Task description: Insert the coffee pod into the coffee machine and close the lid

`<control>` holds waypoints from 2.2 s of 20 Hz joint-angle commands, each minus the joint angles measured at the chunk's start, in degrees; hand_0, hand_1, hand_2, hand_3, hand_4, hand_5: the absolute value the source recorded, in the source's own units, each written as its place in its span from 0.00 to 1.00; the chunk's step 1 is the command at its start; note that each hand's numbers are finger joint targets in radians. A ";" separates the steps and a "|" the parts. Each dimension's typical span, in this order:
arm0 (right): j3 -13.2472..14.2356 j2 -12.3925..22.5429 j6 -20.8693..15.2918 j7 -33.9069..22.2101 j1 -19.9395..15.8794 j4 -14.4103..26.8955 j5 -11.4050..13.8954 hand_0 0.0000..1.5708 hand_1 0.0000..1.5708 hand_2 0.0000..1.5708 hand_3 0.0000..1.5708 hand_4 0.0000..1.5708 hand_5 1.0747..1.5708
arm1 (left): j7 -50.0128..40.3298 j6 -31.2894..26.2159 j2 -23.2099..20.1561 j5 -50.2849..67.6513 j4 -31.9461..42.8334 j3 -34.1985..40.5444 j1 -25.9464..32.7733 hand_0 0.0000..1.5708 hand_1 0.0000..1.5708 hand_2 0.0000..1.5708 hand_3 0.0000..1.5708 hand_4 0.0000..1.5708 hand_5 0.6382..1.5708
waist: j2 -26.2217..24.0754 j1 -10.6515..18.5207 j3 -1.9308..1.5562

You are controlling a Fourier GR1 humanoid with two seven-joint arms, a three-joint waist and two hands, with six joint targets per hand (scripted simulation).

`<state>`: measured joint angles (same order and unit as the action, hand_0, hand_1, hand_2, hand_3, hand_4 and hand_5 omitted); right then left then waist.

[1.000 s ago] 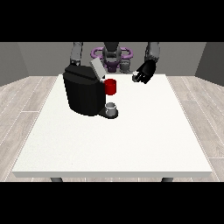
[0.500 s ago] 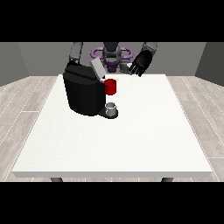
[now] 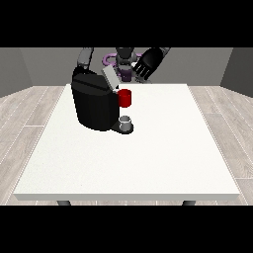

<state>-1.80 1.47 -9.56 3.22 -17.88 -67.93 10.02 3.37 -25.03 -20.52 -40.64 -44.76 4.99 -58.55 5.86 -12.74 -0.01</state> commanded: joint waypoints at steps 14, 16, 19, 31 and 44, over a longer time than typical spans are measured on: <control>2.78 2.18 -1.29 -3.02 -6.15 -5.16 0.32 0.00 0.00 0.00 0.00 0.12 1.00 | -0.30 0.97 -3.26 -1.36 3.70 1.81 -9.60 0.78 0.78 0.82 0.79 0.31 1.00 | 7.99 -3.88 0.00; 1.89 2.20 0.38 -6.52 -8.22 -8.96 -0.54 0.00 0.00 0.00 0.00 0.00 1.00 | -0.40 3.41 -3.02 -1.71 5.68 2.52 -9.02 0.77 0.77 0.81 0.79 0.30 1.00 | 8.83 -6.90 0.02; 4.33 4.48 0.94 -2.58 -7.12 -4.75 -0.96 0.00 0.00 0.00 0.00 0.04 1.00 | -1.11 -0.33 -3.95 -0.82 5.52 2.85 -11.84 0.75 0.75 0.79 0.77 0.30 1.00 | 10.49 -5.31 -0.01; 4.02 2.13 -1.72 -2.85 -6.42 -4.27 -0.18 0.00 0.00 0.00 0.00 0.08 1.00 | 1.06 1.95 -1.68 -2.14 6.64 1.56 -10.56 0.76 0.76 0.79 0.76 0.27 1.00 | 10.33 -3.97 0.00; 5.60 4.23 1.51 -2.73 -8.94 -5.69 -2.68 0.00 0.00 0.00 0.00 0.00 1.00 | 3.26 3.30 -6.64 -3.12 8.03 3.18 -14.30 0.77 0.77 0.79 0.76 0.23 1.00 | 13.75 -5.89 -0.01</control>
<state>2.99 4.92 -9.89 -1.11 -26.62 -73.16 8.97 5.35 -23.02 -25.73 -43.31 -36.90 7.82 -72.34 17.73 -17.79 0.00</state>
